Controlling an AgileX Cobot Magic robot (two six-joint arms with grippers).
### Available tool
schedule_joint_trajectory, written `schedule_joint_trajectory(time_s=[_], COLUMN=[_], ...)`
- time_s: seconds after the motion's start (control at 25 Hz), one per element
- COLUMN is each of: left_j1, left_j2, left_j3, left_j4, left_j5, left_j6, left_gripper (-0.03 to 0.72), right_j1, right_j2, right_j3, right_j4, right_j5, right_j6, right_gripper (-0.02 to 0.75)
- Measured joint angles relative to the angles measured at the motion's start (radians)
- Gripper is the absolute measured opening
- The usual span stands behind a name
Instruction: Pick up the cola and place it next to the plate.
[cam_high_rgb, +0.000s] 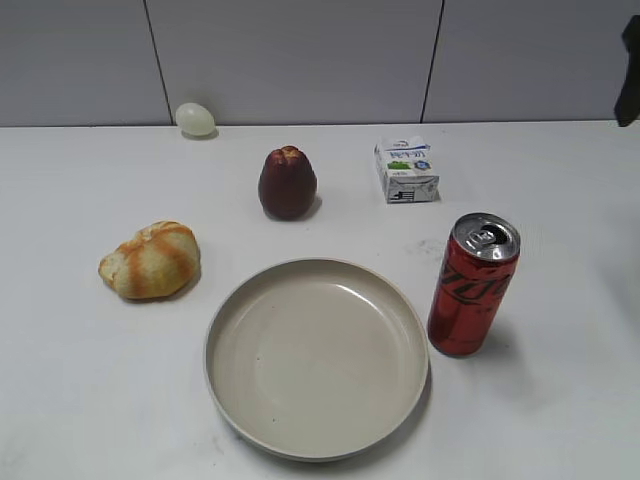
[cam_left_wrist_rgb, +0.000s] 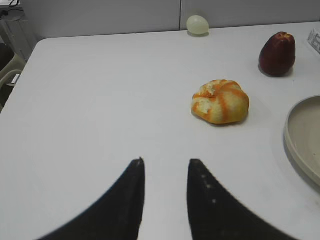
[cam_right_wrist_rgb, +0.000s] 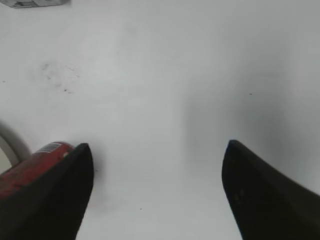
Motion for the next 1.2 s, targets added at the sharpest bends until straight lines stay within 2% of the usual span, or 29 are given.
schedule_joint_trajectory(time_s=[0.2,0.56,0.8,1.2], left_j1=[0.0,0.0,0.0,0.0], left_j2=[0.0,0.0,0.0,0.0], left_j3=[0.0,0.0,0.0,0.0], left_j4=[0.0,0.0,0.0,0.0], left_j5=[0.0,0.0,0.0,0.0], left_j6=[0.0,0.0,0.0,0.0], left_gripper=[0.235,0.236,0.237,0.237], right_j1=[-0.015,-0.015,-0.015,-0.015], right_j2=[-0.115,-0.505,-0.779,-1.205], right_j3=[0.119,0.512,0.739,0.987], right_j4=[0.013,0.036,0.036,0.016], right_j5=[0.0,0.001,-0.066,-0.118], right_j6=[-0.006,-0.015,-0.034,-0.037], right_gripper=[0.614,0.595,0.595,0.594])
